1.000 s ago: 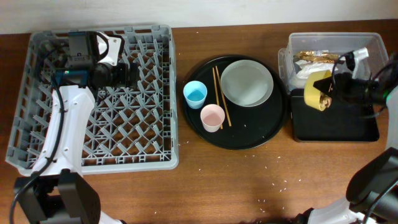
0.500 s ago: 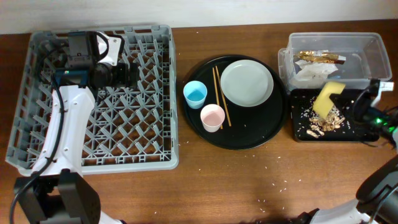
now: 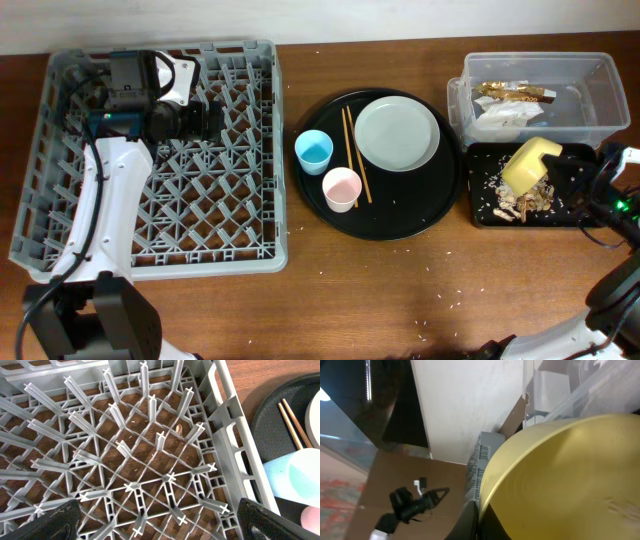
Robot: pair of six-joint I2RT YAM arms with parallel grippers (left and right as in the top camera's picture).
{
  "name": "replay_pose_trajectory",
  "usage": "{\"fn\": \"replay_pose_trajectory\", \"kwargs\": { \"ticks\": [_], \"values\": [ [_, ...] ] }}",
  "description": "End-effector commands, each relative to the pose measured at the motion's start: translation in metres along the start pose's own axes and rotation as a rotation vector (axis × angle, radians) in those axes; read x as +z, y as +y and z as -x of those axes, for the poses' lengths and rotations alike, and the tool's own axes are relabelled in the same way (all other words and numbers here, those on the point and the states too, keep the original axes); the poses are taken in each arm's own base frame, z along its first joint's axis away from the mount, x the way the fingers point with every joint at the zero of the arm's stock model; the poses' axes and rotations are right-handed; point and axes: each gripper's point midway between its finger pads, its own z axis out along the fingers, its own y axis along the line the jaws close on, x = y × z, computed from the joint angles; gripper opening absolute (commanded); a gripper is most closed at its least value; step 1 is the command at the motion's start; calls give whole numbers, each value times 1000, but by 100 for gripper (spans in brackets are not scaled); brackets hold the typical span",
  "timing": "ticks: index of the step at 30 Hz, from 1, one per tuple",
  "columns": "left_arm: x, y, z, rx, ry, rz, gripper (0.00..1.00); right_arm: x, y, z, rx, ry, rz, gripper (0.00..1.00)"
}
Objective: Sort waste into correct bins and load items into the dishwasher rack
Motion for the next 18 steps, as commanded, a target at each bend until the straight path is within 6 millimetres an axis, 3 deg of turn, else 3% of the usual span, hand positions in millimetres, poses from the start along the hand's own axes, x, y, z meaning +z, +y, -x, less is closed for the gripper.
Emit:
{"fn": "replay_pose_trajectory", "kwargs": {
  "ticks": [1,8,11,14,16,18],
  "values": [
    [-12,0,10,-2,-37,-4,99,-1,7,4,20,-7,36,4],
    [-12,0,10,-2,-37,-4,99,-1,12,8,90,-5,37,4],
    [-12,0,10,-2,-37,-4,99,11,23,1,69,31,45,4],
    [-12,0,10,-2,-37,-4,99,45,61,-25,-17,143,72,4],
    [-12,0,10,-2,-36,-4,99,79,95,-59,-128,265,87,4],
    [-12,0,10,-2,-37,-4,99,125,101,-104,-211,381,-105,4]
  ]
}}
